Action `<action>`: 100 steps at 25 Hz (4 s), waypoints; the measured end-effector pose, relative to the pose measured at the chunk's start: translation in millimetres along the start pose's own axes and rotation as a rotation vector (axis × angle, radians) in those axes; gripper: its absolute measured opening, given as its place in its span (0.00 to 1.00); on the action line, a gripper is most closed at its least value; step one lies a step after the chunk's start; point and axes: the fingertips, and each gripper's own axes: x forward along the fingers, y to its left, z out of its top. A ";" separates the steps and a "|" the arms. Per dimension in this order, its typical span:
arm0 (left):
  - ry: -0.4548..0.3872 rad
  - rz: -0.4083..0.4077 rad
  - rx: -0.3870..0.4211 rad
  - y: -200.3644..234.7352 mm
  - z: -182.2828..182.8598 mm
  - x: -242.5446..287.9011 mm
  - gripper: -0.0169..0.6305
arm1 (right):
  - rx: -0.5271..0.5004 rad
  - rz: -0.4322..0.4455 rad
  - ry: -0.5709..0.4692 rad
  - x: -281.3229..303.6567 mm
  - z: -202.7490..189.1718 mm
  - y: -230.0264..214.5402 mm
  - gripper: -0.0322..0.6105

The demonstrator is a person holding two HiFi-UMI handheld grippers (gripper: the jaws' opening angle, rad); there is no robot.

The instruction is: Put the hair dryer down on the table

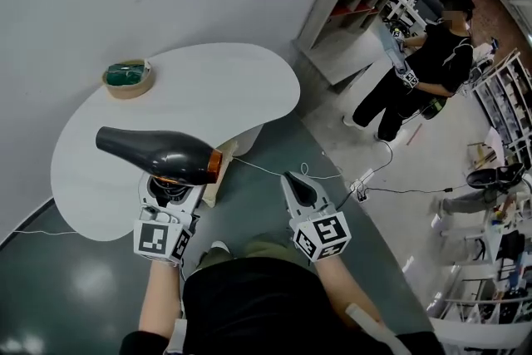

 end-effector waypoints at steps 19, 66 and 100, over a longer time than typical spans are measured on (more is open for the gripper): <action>0.020 0.100 0.017 -6.4 -20.3 76.0 0.66 | 0.024 0.067 0.032 54.5 -8.1 -92.6 0.09; 0.121 0.451 -0.062 -1.9 -108.4 281.0 0.66 | 0.006 0.380 0.114 218.2 14.5 -305.0 0.09; 0.423 0.369 -0.305 199.3 -251.0 310.0 0.66 | -0.026 0.280 0.260 375.0 3.9 -212.2 0.09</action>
